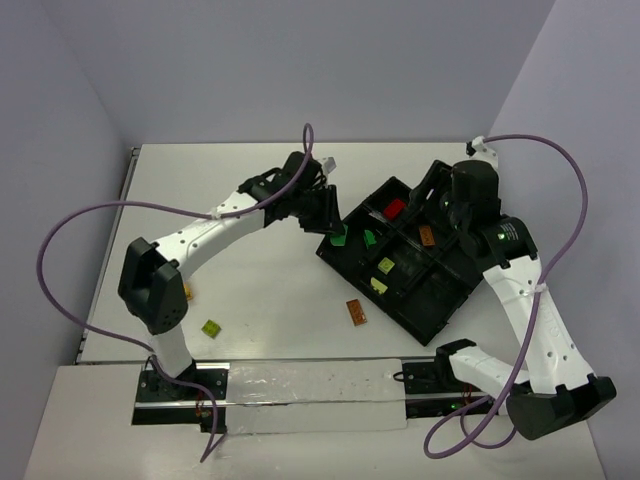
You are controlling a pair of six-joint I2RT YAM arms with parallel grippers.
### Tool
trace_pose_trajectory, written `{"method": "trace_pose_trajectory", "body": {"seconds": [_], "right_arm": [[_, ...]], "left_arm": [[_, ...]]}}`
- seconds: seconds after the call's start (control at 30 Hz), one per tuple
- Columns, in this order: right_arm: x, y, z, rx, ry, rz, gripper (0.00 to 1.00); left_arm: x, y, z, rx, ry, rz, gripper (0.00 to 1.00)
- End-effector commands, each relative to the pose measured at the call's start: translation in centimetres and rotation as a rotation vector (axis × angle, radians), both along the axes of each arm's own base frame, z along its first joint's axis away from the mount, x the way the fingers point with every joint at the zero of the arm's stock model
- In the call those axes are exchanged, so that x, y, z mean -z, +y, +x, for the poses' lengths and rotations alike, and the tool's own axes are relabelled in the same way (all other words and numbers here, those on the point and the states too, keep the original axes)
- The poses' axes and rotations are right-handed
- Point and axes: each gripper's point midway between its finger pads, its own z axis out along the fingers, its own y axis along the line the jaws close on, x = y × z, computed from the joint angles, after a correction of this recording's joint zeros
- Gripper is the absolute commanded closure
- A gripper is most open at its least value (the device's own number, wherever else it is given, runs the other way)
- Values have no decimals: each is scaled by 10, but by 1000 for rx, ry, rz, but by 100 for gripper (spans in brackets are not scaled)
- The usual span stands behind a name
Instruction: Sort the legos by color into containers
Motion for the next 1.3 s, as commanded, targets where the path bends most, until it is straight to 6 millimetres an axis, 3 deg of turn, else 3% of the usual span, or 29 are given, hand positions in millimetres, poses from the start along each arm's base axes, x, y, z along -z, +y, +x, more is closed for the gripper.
{"method": "trace_pose_trajectory", "body": {"seconds": [0.0, 0.17, 0.37, 0.47, 0.53, 0.63, 0.8, 0.9, 0.97, 1.0, 1.07, 1.17, 1.27], "right_arm": [[15, -5, 0, 22, 46, -8, 32], [11, -4, 0, 14, 39, -3, 32], [13, -3, -4, 2, 42, 6, 31], [18, -2, -7, -4, 52, 6, 31], [22, -2, -9, -11, 61, 3, 31], [24, 2, -13, -41, 72, 1, 30], [14, 21, -23, -137, 56, -34, 29], [36, 60, -41, -279, 135, -93, 28], [64, 84, -55, -357, 214, -114, 28], [81, 94, -64, -391, 256, -116, 28], [108, 116, -84, -462, 313, -115, 28], [162, 123, -108, -480, 411, -146, 28], [192, 134, -118, -491, 446, -156, 27]], "left_arm": [[-9, -30, 32, 19, -89, 14, 100], [3, -48, 62, -2, -115, 61, 97], [12, -64, 77, 18, -114, 70, 63], [12, -66, 76, 20, -109, 51, 47], [12, -66, 73, 23, -106, 47, 41], [16, -62, 69, 26, -100, 57, 38], [4, -51, 63, 22, -120, 70, 37], [-10, -31, 64, -17, -157, 107, 37], [-31, -8, 68, -60, -189, 108, 37], [-31, 5, 72, -82, -186, 116, 37], [-30, 41, 81, -150, -169, 136, 36], [-48, 97, 85, -265, -189, 143, 30], [-59, 153, 92, -396, -211, 179, 25]]}}
